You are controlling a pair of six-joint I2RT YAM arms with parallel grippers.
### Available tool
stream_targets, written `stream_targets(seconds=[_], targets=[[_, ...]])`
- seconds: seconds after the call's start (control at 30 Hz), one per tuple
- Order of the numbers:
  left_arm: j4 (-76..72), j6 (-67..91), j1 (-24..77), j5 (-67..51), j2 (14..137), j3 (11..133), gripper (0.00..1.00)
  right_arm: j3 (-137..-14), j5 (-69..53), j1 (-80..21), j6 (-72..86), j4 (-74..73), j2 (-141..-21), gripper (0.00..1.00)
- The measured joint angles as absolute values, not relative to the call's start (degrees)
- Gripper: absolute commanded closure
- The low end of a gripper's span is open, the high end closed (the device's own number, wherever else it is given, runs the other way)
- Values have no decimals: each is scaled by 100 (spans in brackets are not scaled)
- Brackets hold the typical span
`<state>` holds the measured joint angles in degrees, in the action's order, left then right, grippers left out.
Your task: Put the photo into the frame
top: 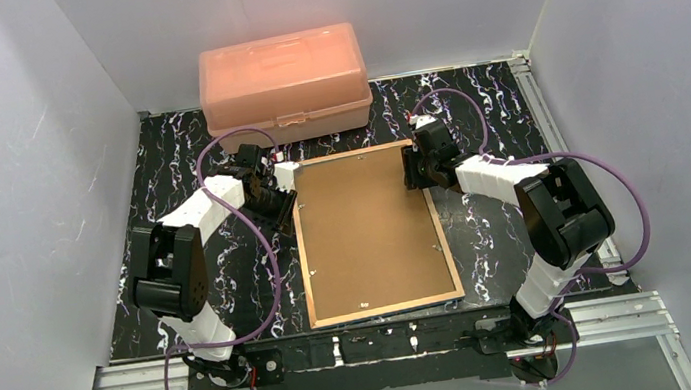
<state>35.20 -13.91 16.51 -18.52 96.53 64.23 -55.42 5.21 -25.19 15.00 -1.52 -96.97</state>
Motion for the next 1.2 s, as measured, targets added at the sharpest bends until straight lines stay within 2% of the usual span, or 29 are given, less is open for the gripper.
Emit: stream_targets(seconds=[0.9, 1.2], targets=[[3489, -1422, 1651, -1870, 9583, 6160, 73, -5341, 569, -2512, 1566, 259, -9692, 51], [3439, -1459, 1651, -1914, 9583, 6082, 72, -5162, 513, -2484, 1680, 495, -9642, 58]])
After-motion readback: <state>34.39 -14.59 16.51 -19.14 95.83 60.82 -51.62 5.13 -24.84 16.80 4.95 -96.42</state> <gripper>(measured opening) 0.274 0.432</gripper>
